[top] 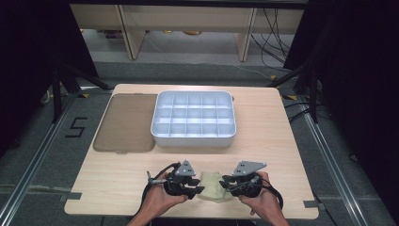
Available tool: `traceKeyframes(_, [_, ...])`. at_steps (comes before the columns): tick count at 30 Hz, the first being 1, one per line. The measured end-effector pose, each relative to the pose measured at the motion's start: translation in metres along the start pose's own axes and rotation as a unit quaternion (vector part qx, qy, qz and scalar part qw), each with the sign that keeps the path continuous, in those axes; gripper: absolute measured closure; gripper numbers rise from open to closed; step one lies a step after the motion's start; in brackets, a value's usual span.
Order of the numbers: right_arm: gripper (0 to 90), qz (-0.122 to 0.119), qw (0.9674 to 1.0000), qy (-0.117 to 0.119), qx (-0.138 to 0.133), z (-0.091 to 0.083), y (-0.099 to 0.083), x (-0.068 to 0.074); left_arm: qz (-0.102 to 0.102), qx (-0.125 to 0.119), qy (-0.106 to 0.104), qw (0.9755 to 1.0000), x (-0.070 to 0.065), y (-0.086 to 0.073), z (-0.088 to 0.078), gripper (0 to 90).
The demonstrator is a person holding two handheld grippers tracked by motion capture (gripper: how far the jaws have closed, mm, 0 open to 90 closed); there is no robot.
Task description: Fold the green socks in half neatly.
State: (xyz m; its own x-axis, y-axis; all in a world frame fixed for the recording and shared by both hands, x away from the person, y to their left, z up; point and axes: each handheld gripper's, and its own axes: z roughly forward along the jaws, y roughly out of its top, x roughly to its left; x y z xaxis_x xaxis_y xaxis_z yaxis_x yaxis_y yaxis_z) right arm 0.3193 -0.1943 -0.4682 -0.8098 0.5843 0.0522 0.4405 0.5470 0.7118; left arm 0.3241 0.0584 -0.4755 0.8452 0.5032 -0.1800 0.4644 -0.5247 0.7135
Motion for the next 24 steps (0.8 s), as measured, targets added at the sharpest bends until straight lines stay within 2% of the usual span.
traceKeyframes(2, [67.3,0.005,0.9999,-0.011,0.005,0.003,0.0,0.003,-0.015,-0.01,0.002,0.9998,0.002,-0.004,-0.002,64.5])
traceKeyframes(4, [64.5,0.01,0.9998,-0.015,0.012,0.007,-0.001,0.004,-0.022,-0.008,0.005,0.9997,0.004,-0.008,-0.004,61.6])
traceKeyframes(5, [63.5,0.016,0.9996,-0.018,0.012,0.01,-0.002,0.005,-0.017,-0.006,0.006,0.9998,0.006,-0.009,-0.005,60.3])
traceKeyframes(7, [61.6,0.02,0.9993,-0.02,0.024,0.012,-0.004,0.005,-0.022,-0.008,0.007,0.9997,0.009,-0.011,-0.007,58.7])
traceKeyframes(8, [61.3,0.02,0.9993,-0.024,0.021,0.015,-0.005,0.005,-0.028,-0.009,0.012,0.9995,0.009,-0.012,-0.007,58.3])
traceKeyframes(9, [61.8,0.018,0.999,-0.027,0.031,0.015,-0.005,0.005,-0.026,-0.011,0.009,0.9996,0.01,-0.012,-0.007,57.8])
traceKeyframes(12, [73.9,0.016,0.9989,-0.03,0.031,0.018,-0.007,0.004,-0.026,-0.01,0.009,0.9996,0.01,-0.012,-0.008,56.5])
traceKeyframes(13, [79.9,0.009,0.9991,-0.022,0.035,0.017,-0.007,0.002,-0.021,-0.004,0.01,0.9997,0.011,-0.012,-0.008,55.9])
traceKeyframes(14, [83.5,0.019,0.9991,-0.025,0.03,0.017,-0.007,0.002,-0.028,-0.01,0.01,0.9995,0.01,-0.012,-0.007,55.6])
traceKeyframes(15, [86.8,0.015,0.9994,-0.019,0.023,0.016,-0.007,-0.001,-0.027,-0.009,0.01,0.9995,0.01,-0.012,-0.007,55.5])
traceKeyframes(16, [87.6,0.018,0.9993,-0.02,0.026,0.014,-0.008,-0.001,-0.023,-0.009,0.009,0.9997,0.01,-0.011,-0.007,55.4])
traceKeyframes(17, [88.3,0.015,0.9995,-0.022,0.017,0.012,-0.008,-0.002,-0.027,-0.008,0.007,0.9996,0.009,-0.011,-0.006,55.4])
traceKeyframes(18, [88.6,0.016,0.9997,-0.016,0.008,0.008,-0.006,-0.003,-0.023,-0.007,0.008,0.9997,0.009,-0.011,-0.007,55.4])
traceKeyframes(21, [88.8,0.014,0.9999,-0.005,0.001,0.0,-0.003,-0.005,-0.024,-0.009,0.009,0.9996,0.009,-0.011,-0.007,55.4])
traceKeyframes(22, [88.8,0.013,0.9999,-0.009,-0.006,-0.002,-0.002,-0.005,-0.018,-0.002,0.01,0.9998,0.009,-0.01,-0.009,55.5])
traceKeyframes(24, [88.8,0.023,0.9997,-0.001,-0.012,-0.008,0.0,-0.005,-0.012,-0.003,0.012,0.9998,0.01,-0.01,-0.01,55.8])
